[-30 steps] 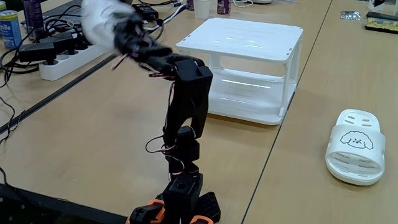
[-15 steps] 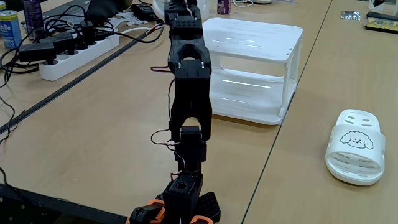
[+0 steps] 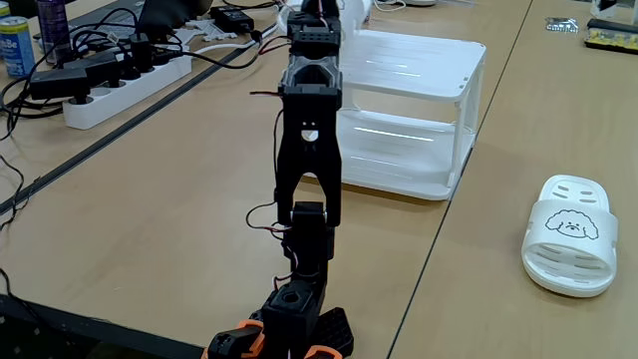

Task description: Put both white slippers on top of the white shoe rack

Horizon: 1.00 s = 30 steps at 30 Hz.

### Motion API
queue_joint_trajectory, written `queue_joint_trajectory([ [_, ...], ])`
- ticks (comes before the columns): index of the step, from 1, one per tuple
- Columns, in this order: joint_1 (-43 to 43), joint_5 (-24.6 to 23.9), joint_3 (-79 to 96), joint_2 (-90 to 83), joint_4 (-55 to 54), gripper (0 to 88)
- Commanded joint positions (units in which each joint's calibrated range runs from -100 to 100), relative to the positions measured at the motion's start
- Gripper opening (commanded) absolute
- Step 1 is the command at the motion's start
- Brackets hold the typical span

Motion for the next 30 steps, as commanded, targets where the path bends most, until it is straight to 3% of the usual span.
queue_joint_trajectory([
  [1,1.7,0.4,-6.8,-0.8,-0.2,0.8],
  [19,2.9,0.4,0.6,-0.6,-0.3,1.5],
  [25,2.9,0.4,1.1,-0.2,-0.4,18.3],
  [30,2.8,0.4,0.9,0.0,-0.4,21.5],
])
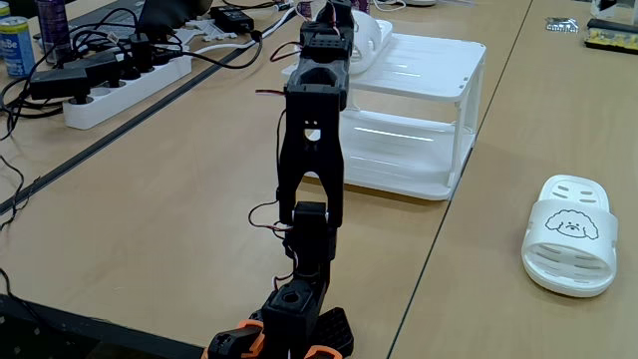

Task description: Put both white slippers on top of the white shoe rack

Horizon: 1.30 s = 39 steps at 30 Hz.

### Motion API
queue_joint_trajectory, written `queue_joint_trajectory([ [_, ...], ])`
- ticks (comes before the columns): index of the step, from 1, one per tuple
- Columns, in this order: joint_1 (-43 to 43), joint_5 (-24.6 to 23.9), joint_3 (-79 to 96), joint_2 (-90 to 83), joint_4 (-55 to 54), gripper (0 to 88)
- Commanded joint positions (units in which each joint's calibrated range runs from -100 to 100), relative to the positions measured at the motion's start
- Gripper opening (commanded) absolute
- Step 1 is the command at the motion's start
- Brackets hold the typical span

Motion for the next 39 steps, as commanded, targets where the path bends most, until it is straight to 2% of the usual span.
queue_joint_trajectory([
  [1,0.2,0.4,-1.6,-1.3,-0.4,21.5],
  [39,0.2,0.4,0.4,-2.0,-0.3,21.3],
])
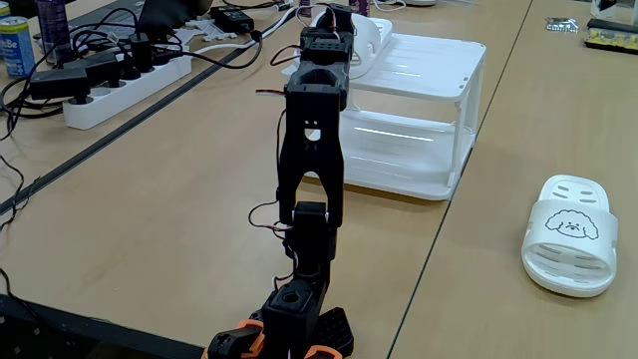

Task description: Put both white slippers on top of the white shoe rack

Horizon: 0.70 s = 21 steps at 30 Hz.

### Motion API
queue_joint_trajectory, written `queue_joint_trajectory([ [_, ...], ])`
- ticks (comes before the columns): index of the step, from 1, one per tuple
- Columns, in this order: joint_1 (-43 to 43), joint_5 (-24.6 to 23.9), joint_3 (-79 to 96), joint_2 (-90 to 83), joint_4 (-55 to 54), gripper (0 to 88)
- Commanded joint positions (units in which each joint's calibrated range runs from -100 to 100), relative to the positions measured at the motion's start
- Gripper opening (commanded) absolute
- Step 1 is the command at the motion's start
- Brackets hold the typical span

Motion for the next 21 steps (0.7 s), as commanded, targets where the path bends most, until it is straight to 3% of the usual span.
queue_joint_trajectory([
  [1,0.2,0.4,-1.7,-2.0,-0.2,21.3],
  [21,-0.3,0.4,5.0,-7.5,-0.1,21.3],
])
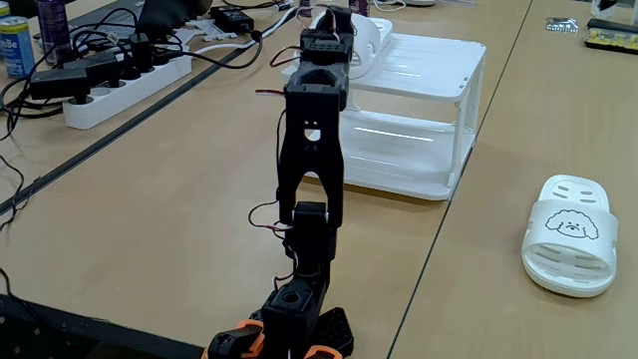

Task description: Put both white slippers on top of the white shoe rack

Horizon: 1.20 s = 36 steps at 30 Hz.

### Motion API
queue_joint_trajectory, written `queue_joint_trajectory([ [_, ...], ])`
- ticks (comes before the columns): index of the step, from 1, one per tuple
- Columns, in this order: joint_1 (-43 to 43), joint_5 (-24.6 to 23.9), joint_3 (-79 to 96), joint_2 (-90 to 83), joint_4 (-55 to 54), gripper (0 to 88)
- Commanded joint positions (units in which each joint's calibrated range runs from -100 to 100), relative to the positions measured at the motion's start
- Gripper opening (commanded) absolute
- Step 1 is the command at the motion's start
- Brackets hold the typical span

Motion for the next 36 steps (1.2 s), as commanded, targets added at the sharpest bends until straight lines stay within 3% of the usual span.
queue_joint_trajectory([
  [1,-0.2,0.4,2.8,-7.2,-0.1,21.3],
  [17,0.1,0.4,9.2,-17.2,-0.1,21.3],
  [28,-0.4,0.4,23.6,-30.8,-0.1,21.3],
  [36,0.1,-17.8,23.8,-37.3,-0.2,21.3],
])
